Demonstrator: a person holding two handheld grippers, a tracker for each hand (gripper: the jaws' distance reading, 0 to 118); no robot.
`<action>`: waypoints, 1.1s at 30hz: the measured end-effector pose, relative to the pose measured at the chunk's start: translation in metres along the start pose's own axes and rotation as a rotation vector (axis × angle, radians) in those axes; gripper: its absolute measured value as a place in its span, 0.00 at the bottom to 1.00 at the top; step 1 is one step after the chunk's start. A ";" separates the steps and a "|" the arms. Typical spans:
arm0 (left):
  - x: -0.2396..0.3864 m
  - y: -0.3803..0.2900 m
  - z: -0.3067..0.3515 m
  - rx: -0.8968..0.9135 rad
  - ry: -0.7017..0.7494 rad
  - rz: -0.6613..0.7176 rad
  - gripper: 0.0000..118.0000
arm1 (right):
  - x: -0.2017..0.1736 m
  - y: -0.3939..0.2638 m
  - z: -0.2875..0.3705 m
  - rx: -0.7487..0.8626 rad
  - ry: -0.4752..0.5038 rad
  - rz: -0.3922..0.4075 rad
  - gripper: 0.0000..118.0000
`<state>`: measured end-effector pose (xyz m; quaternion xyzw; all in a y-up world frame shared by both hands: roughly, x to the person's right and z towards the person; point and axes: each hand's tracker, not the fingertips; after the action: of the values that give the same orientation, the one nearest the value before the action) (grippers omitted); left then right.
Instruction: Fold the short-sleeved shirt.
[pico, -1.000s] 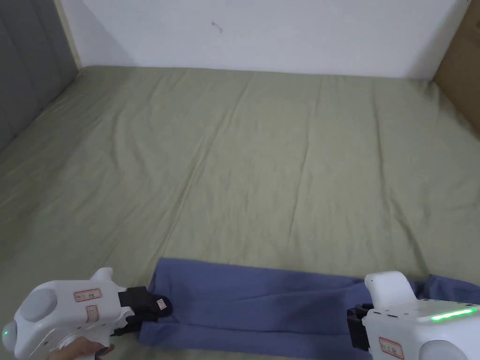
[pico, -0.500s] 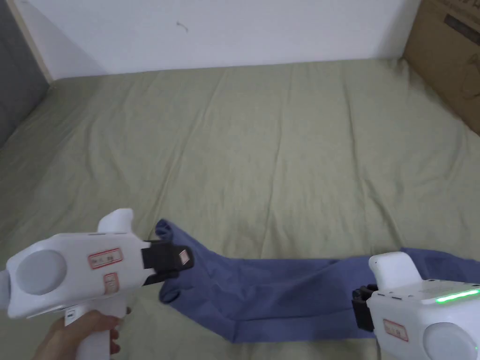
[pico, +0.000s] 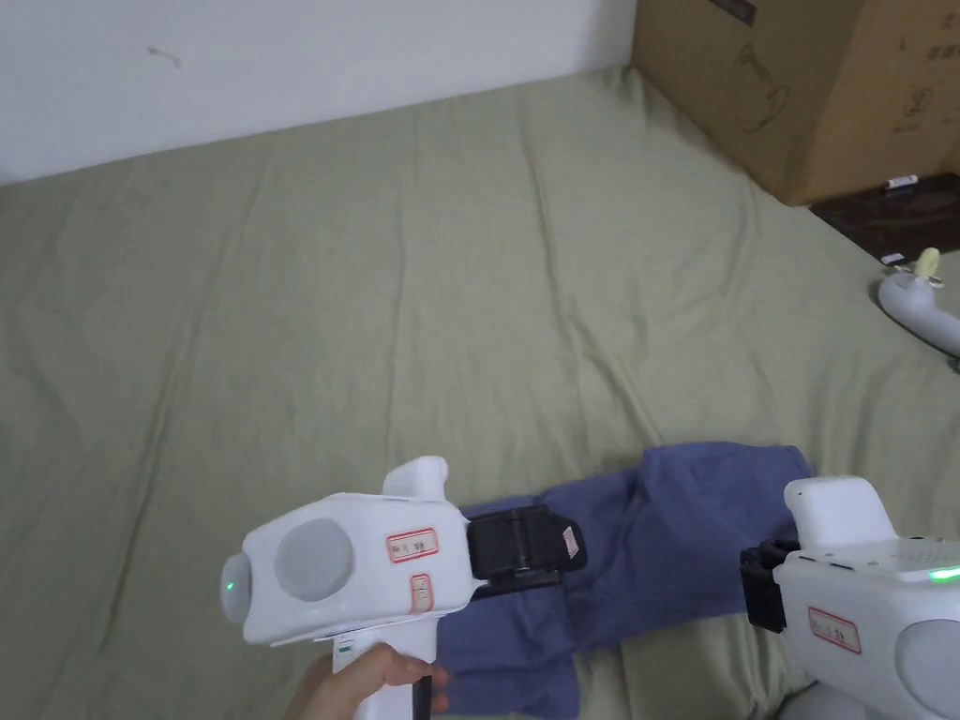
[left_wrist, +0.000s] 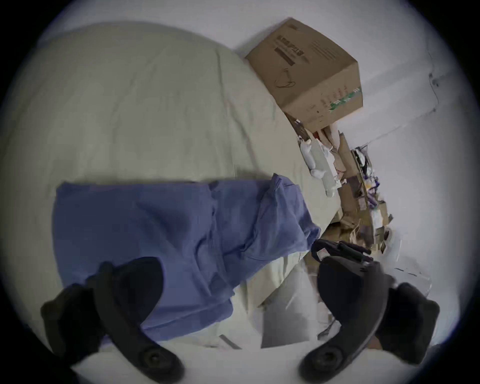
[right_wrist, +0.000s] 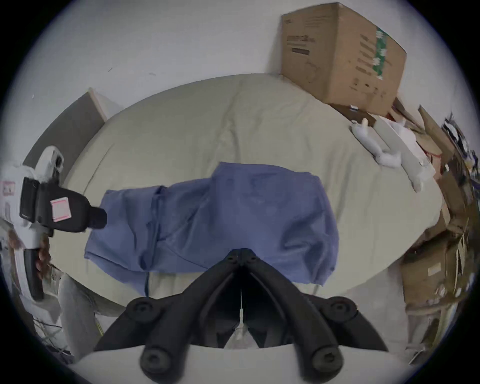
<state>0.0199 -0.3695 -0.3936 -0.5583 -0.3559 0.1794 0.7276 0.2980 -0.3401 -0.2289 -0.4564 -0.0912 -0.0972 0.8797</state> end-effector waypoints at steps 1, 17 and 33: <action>-0.004 -0.001 0.002 0.010 -0.025 0.023 0.95 | 0.005 -0.001 0.000 0.001 -0.004 -0.008 0.00; -0.029 -0.013 -0.018 -0.047 0.127 -0.001 0.00 | -0.001 -0.002 -0.012 -0.007 0.007 -0.030 0.00; -0.005 -0.051 -0.032 -0.194 0.001 -0.111 0.00 | -0.023 -0.003 -0.011 -0.031 0.022 0.003 0.00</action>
<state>0.0325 -0.4110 -0.3518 -0.6059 -0.4014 0.1032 0.6790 0.2754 -0.3483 -0.2386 -0.4691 -0.0792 -0.1025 0.8736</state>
